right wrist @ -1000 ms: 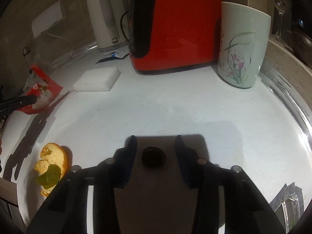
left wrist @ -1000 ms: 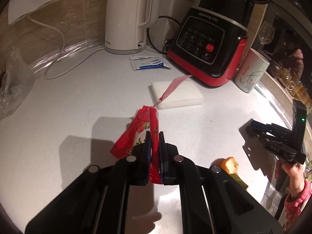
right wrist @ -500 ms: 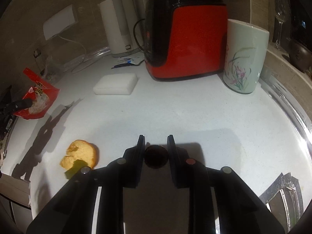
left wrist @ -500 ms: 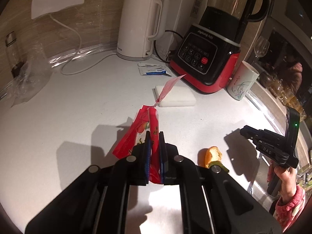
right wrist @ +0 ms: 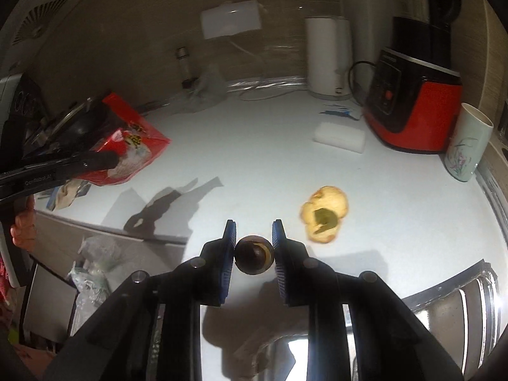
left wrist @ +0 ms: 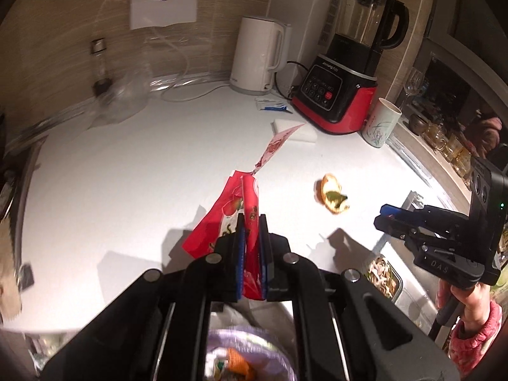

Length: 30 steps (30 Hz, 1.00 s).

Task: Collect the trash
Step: 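Carry the bag and nut over the basket while the right tool releases the nut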

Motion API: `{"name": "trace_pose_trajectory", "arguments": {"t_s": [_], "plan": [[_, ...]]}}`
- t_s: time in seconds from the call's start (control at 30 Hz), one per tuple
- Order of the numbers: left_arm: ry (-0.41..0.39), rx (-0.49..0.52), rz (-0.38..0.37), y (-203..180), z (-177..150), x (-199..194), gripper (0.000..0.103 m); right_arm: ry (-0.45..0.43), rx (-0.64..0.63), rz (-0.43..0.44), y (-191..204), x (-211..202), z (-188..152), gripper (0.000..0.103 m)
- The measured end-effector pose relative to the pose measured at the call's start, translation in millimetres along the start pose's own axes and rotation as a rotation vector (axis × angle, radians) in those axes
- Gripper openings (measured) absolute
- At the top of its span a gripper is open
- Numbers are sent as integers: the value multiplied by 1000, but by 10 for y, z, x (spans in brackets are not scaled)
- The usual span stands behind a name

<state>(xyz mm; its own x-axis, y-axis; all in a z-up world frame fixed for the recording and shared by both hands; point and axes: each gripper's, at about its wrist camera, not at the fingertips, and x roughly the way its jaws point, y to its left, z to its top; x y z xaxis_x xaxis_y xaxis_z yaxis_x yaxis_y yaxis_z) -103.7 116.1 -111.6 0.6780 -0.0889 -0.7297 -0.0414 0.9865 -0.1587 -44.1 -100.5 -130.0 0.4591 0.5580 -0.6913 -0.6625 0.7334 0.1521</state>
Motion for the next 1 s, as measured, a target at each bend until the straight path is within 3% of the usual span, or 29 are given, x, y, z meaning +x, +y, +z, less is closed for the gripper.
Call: {"name": "trace_pose_trajectory", "arguments": {"t_s": [0.23, 0.47, 0.67, 1.0], "plan": [[32, -49, 60, 116, -717, -533, 7, 55, -81, 105, 785, -107, -332, 24], [99, -72, 82, 220, -1341, -711, 7, 115, -142, 148, 1242, -125, -622, 24], [89, -114, 107, 320, -1517, -825, 7, 157, -187, 165, 1491, -2, -794, 24], [96, -171, 161, 466, -1723, -941, 7, 306, -281, 221, 1906, 652, -1342, 25]]}}
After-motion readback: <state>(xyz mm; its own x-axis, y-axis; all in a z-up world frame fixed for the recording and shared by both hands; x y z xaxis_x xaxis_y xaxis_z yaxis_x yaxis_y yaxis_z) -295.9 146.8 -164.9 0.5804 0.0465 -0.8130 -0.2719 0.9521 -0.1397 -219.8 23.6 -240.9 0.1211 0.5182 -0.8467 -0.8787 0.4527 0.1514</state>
